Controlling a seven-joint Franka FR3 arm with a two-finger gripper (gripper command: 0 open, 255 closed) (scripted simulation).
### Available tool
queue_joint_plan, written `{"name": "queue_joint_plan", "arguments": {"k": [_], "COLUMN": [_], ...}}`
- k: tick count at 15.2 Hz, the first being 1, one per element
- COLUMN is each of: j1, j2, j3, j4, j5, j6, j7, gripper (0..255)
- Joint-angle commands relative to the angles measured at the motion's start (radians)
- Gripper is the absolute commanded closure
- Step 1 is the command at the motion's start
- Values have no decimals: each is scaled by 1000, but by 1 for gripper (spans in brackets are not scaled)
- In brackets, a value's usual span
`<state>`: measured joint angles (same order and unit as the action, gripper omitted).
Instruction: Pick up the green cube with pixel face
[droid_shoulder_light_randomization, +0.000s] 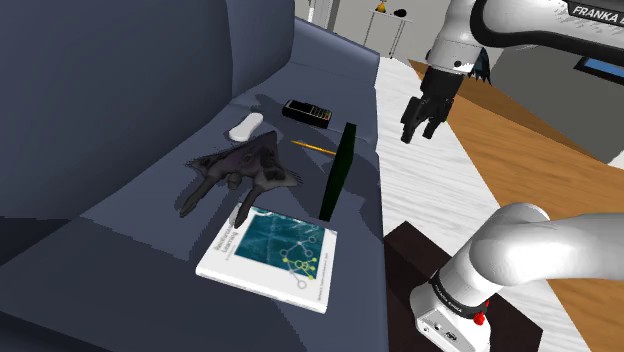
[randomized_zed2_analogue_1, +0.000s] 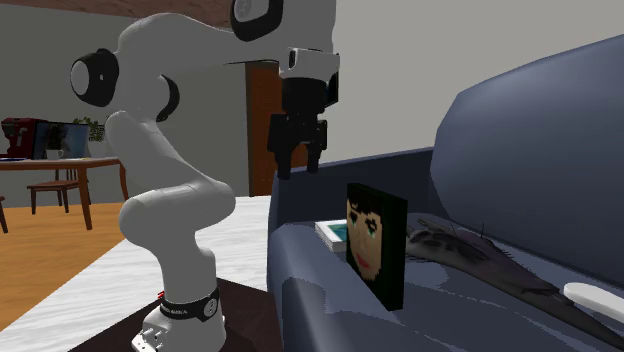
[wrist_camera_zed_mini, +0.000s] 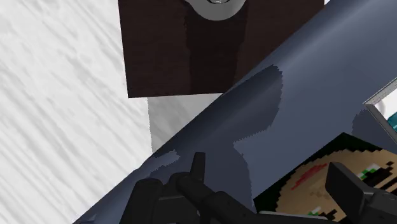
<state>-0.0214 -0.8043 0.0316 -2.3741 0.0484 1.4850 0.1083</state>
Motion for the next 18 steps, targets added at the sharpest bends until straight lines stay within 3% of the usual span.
{"name": "queue_joint_plan", "arguments": {"k": [1,7,13,18], "j1": [0,-91,-217,-226], "j2": [0,94,264,280], "j3": [0,200,389,411], "j4": [0,23,131,89], "j5": [0,99,99,99], "j6": [0,162,304,367], "j7": [0,440,881,919], "gripper": [0,0,0,0]}}
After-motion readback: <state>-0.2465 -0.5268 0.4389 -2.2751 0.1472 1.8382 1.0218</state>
